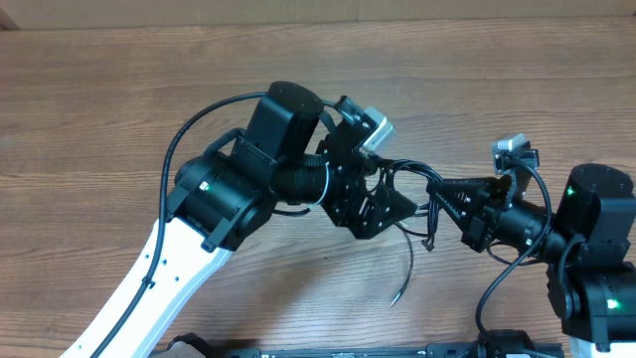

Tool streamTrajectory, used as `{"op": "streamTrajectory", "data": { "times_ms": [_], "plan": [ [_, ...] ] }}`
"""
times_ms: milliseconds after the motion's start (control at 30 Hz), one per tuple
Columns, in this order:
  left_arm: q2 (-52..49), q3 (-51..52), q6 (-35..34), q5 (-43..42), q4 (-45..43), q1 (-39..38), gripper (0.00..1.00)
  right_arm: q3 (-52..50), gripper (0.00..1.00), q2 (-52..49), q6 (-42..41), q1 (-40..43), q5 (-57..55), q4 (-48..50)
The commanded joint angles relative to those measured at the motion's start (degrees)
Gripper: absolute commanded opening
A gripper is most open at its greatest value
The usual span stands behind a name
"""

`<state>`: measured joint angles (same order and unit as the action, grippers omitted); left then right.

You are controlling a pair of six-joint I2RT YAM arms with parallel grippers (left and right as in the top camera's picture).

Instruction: Untangle cables

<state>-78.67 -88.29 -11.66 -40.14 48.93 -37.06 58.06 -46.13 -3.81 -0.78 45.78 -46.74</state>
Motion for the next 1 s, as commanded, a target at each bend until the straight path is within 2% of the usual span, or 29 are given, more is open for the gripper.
{"op": "streamTrajectory", "data": {
  "times_ms": [0,333,500,600,633,800,867,900,967],
  "plan": [
    [0.22,-1.49,-5.81,-1.86,-1.01,-0.11,1.00,0.92,0.04,0.44,-0.74,0.11,3.69,1.90],
    [0.20,-1.46,-5.92,-1.44,0.94,-0.13,1.00,0.92,0.04,0.44,-8.07,0.11,4.90,6.47],
    [0.20,-1.46,-5.99,-1.46,0.46,-0.15,0.98,0.92,0.04,0.44,-8.41,0.11,9.38,8.02],
    [0.20,-1.46,-7.28,-1.49,-1.09,-0.15,0.84,0.92,0.04,0.44,-8.39,0.11,13.40,9.68],
    [0.20,-1.46,-7.28,-1.51,-1.62,-0.17,0.77,0.92,0.04,0.44,-8.41,0.11,14.32,9.94],
    [0.20,-1.46,-7.26,-1.68,-2.71,-0.15,0.26,0.92,0.04,0.44,-8.39,0.11,15.39,10.23],
    [0.20,-1.46,-7.19,-1.64,-2.71,-0.15,0.09,0.92,0.04,0.44,-8.39,0.11,15.39,10.25],
    [0.20,-1.46,-7.19,-1.64,-2.69,-0.15,0.04,0.92,0.04,0.44,-8.39,0.11,15.37,10.23],
    [0.20,-1.46,-6.40,-1.60,-2.69,-0.15,0.04,0.92,0.06,0.42,-8.37,0.11,15.37,10.21]
  ]
}}
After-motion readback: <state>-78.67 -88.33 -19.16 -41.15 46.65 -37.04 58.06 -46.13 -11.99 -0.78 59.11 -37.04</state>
